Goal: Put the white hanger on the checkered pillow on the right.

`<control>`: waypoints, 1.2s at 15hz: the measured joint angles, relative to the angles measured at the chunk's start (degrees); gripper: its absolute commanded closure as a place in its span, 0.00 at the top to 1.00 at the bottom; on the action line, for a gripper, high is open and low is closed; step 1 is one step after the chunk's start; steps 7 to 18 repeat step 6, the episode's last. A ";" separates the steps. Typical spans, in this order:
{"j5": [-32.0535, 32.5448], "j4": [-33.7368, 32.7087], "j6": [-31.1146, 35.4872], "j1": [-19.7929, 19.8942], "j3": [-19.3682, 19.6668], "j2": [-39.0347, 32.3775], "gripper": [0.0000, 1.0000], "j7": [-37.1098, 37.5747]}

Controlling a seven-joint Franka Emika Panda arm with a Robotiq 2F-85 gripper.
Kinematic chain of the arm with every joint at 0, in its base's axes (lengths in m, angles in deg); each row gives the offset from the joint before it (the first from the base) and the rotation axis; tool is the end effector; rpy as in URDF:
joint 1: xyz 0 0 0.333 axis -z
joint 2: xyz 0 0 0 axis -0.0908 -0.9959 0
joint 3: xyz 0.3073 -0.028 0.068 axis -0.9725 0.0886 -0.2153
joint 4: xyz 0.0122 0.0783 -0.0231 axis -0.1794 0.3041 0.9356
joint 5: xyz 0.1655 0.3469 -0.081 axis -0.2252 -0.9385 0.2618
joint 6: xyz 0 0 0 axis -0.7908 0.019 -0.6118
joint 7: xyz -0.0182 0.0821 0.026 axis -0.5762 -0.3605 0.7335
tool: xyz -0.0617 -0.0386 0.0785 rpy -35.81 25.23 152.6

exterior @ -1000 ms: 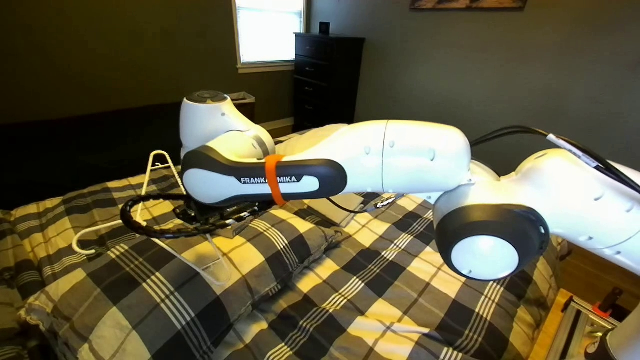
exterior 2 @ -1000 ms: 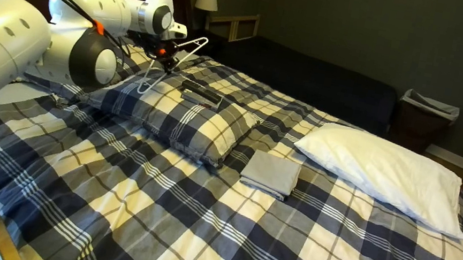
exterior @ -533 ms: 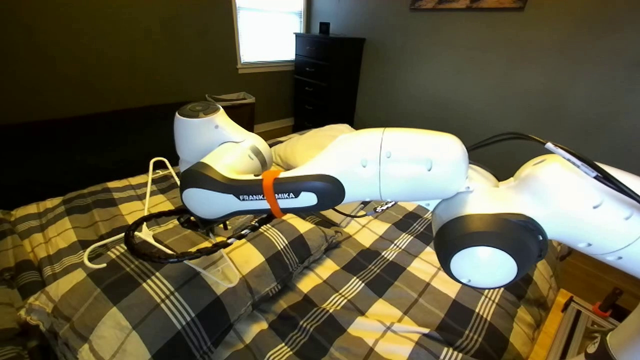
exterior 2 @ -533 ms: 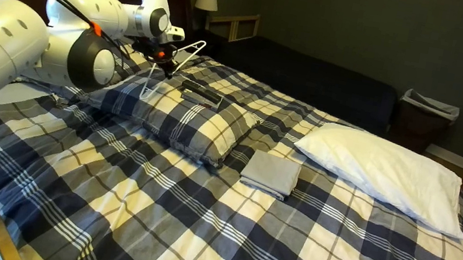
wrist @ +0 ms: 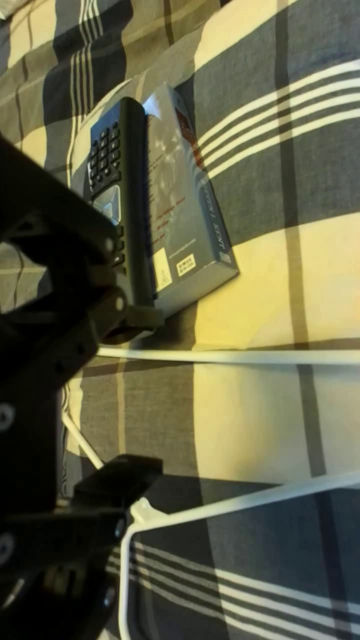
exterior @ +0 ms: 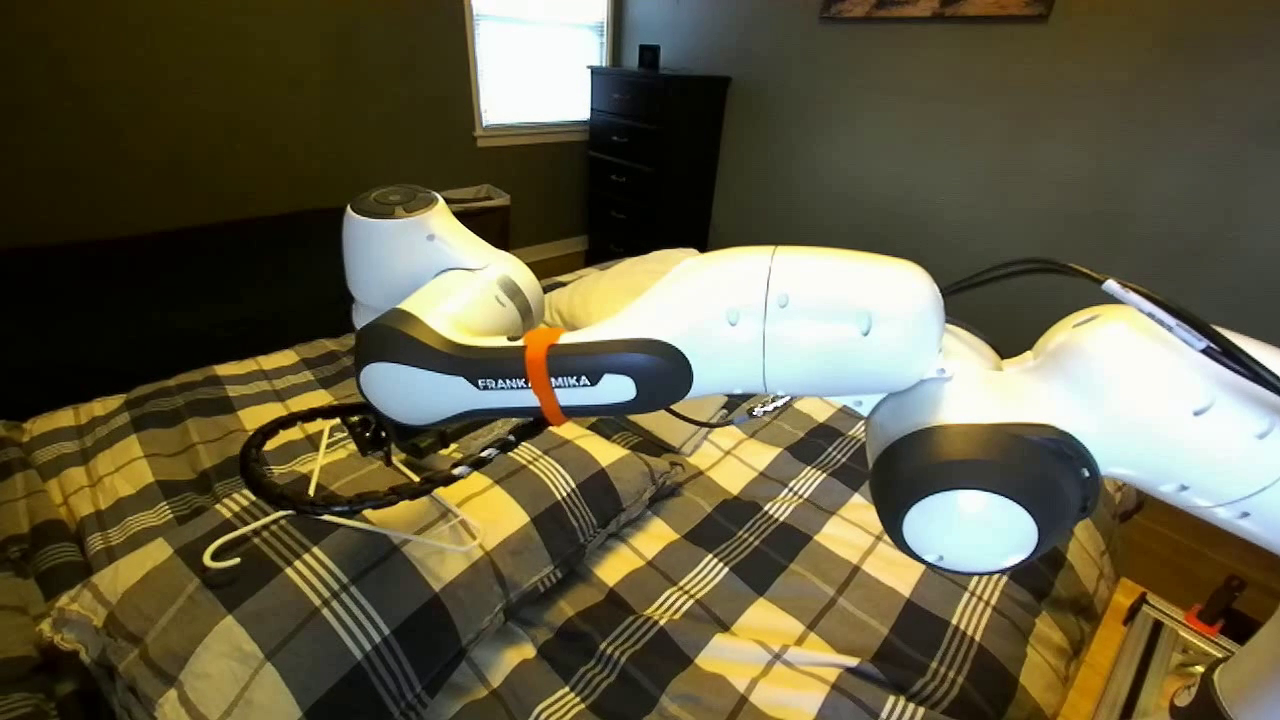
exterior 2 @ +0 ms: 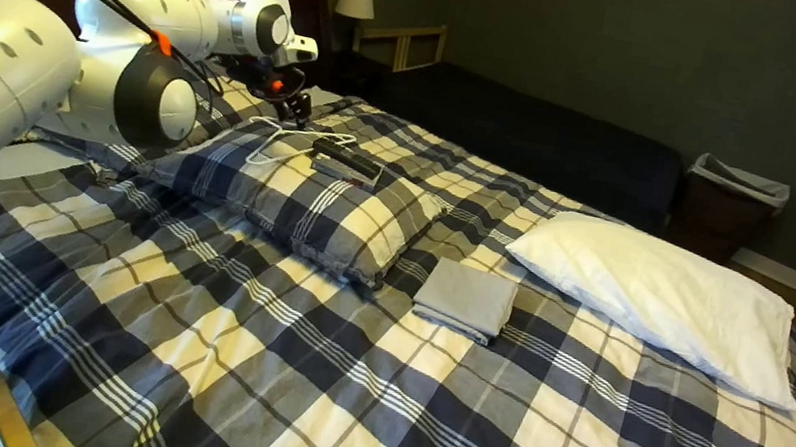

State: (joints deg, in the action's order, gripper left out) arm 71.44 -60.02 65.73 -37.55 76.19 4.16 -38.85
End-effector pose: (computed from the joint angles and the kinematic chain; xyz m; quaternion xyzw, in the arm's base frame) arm 0.7141 0.4274 0.2884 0.9853 0.0689 0.1562 0.0039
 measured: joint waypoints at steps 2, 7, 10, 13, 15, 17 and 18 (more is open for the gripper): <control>-0.11 -0.05 -0.15 -0.09 -0.18 1.14 1.00 0.20; -0.48 -0.06 -5.71 -0.54 -1.85 4.98 1.00 -3.12; -0.48 -0.06 -5.71 -0.54 -1.85 4.98 1.00 -3.12; -0.48 -0.06 -5.71 -0.54 -1.85 4.98 1.00 -3.12; -0.48 -0.06 -5.71 -0.54 -1.85 4.98 1.00 -3.12; -0.48 -0.06 -5.71 -0.54 -1.85 4.98 1.00 -3.12; -0.48 -0.06 -5.71 -0.54 -1.85 4.98 1.00 -3.12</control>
